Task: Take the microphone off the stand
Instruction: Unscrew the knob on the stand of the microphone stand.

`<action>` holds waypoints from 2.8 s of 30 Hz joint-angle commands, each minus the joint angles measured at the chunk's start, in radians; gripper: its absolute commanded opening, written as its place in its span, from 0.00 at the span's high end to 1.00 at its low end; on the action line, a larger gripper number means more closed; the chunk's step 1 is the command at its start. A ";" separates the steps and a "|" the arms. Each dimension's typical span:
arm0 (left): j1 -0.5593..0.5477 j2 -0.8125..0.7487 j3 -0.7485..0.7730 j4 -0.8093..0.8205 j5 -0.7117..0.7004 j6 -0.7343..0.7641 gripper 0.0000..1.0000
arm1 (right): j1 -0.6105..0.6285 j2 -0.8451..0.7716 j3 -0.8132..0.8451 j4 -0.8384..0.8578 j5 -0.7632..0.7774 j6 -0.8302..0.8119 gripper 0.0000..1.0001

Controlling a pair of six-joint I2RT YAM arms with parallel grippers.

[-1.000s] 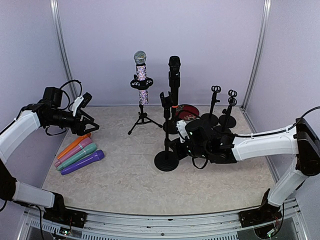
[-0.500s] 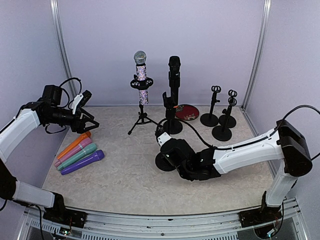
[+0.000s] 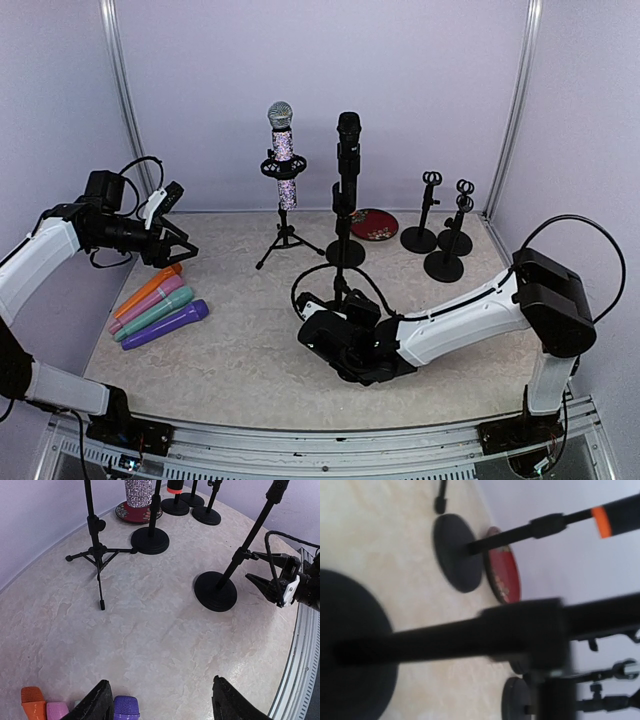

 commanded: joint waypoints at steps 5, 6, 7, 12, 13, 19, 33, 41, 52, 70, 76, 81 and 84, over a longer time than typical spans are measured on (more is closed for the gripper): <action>-0.003 -0.002 0.017 -0.013 0.020 0.009 0.35 | 0.046 -0.126 0.053 -0.169 -0.142 0.183 0.40; -0.004 -0.002 0.017 -0.014 0.019 0.009 0.35 | 0.041 -0.196 0.038 -0.178 -0.210 0.244 0.39; -0.004 -0.002 0.017 -0.015 0.018 0.010 0.35 | 0.032 -0.256 0.013 -0.172 -0.276 0.304 0.39; -0.003 0.000 0.015 -0.016 0.019 0.012 0.35 | -0.129 -0.543 -0.146 -0.117 -0.715 0.657 0.39; -0.003 0.000 0.017 -0.015 0.021 0.010 0.35 | -0.182 -0.585 -0.174 -0.105 -0.814 0.723 0.38; -0.005 0.002 0.018 -0.009 0.028 0.003 0.35 | -0.490 -0.692 -0.340 0.038 -1.330 1.118 0.34; -0.005 -0.010 0.017 -0.016 0.023 0.003 0.35 | -0.627 -0.331 -0.416 0.702 -1.845 1.561 0.32; -0.004 -0.018 0.015 -0.018 0.021 0.005 0.35 | -0.626 -0.210 -0.390 0.875 -1.870 1.662 0.38; -0.006 -0.015 0.019 -0.021 0.016 0.010 0.35 | -0.611 -0.157 -0.400 0.965 -1.877 1.708 0.66; -0.006 -0.013 0.029 -0.030 0.009 0.012 0.35 | -0.595 -0.257 -0.397 0.645 -1.753 1.435 1.00; -0.006 -0.008 0.029 -0.030 0.011 0.014 0.35 | -0.536 -0.368 -0.279 0.208 -1.468 1.096 1.00; -0.007 -0.004 0.028 -0.027 0.018 0.008 0.35 | -0.439 -0.387 -0.201 0.029 -1.234 0.925 1.00; -0.007 -0.004 0.028 -0.030 0.017 0.009 0.35 | -0.373 -0.377 -0.167 -0.043 -1.065 0.842 1.00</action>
